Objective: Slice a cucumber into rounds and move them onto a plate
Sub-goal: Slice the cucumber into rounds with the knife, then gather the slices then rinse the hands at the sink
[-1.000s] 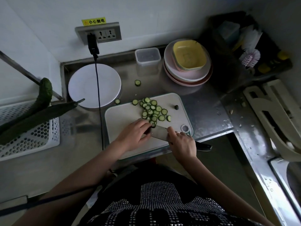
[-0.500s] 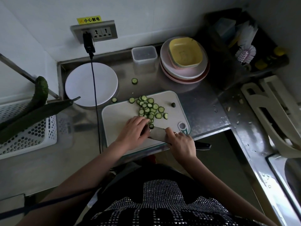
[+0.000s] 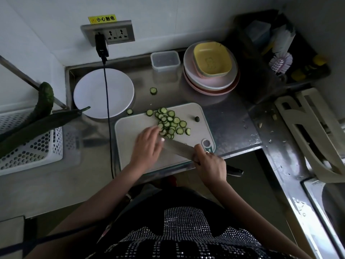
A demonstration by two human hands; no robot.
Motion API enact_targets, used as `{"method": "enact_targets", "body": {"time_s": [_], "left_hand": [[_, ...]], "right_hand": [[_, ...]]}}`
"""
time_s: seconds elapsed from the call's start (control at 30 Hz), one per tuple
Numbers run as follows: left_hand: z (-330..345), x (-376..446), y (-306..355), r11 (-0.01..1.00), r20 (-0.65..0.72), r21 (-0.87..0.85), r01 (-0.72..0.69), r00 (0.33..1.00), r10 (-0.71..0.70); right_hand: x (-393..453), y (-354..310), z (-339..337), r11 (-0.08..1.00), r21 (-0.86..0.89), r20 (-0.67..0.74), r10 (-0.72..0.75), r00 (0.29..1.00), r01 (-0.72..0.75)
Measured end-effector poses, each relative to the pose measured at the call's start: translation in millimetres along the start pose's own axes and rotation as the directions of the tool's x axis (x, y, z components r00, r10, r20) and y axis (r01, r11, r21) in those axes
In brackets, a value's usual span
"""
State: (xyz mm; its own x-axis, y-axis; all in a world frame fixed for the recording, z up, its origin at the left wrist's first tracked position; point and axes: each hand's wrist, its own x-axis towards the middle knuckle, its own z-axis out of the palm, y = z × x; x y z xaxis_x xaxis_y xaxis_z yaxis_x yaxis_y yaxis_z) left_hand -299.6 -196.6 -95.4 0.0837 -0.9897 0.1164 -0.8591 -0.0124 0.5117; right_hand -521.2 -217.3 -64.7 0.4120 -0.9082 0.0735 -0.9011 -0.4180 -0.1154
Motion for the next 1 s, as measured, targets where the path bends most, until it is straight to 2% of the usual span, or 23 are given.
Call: {"method": "enact_targets", "body": {"time_s": [0.07,0.1,0.13,0.17,0.23,0.3,0.4,0.57,0.67,0.8,0.9,1.0], "left_hand": [[-4,-8,-10,0.983,-0.191,-0.047,0.175,0.965,-0.181],[-4,-14,-16,0.972,-0.236,-0.028,0.232,0.944,-0.232],[-4,-21,-21,0.971,-0.224,0.026,0.238,0.948,-0.227],[-2,-27,-24,0.979,-0.163,0.095,0.18,0.973,-0.163],[7,-37,-25,0.982,0.041,0.173,-0.073,0.997,0.067],[18,-41,-20,0.939,0.205,0.178,-0.295,0.944,0.257],[29,-42,-11,0.866,0.349,0.182,-0.466,0.854,0.386],[38,-31,12,0.758,0.56,0.16,-0.633,0.69,0.458],[41,-15,30,0.683,0.62,0.222,-0.696,0.642,0.452],[48,-6,29,0.561,0.694,0.287,-0.776,0.572,0.436],[51,0,27,0.562,0.705,0.311,-0.766,0.583,0.404],[57,6,29,0.616,0.643,0.401,-0.678,0.687,0.337]], "right_hand": [[1,5,-3,0.953,0.165,0.211,0.219,0.953,-0.256],[0,8,1,0.905,0.252,0.259,0.278,0.925,-0.342],[-1,10,5,0.842,0.346,0.29,0.324,0.901,-0.414],[-1,11,7,0.755,0.454,0.319,0.358,0.878,-0.473],[-1,10,11,0.576,0.601,0.393,0.392,0.832,-0.554],[-2,12,13,0.485,0.632,0.439,0.418,0.795,-0.604],[-4,17,17,0.475,0.622,0.444,0.441,0.78,-0.622],[-3,17,25,0.376,0.662,0.501,0.423,0.755,-0.649],[0,16,27,0.34,0.675,0.526,0.402,0.75,-0.655],[3,24,25,0.335,0.652,0.517,0.459,0.722,-0.68],[3,31,22,0.293,0.648,0.525,0.498,0.69,-0.703],[3,32,19,0.301,0.648,0.523,0.491,0.697,-0.699]]}}
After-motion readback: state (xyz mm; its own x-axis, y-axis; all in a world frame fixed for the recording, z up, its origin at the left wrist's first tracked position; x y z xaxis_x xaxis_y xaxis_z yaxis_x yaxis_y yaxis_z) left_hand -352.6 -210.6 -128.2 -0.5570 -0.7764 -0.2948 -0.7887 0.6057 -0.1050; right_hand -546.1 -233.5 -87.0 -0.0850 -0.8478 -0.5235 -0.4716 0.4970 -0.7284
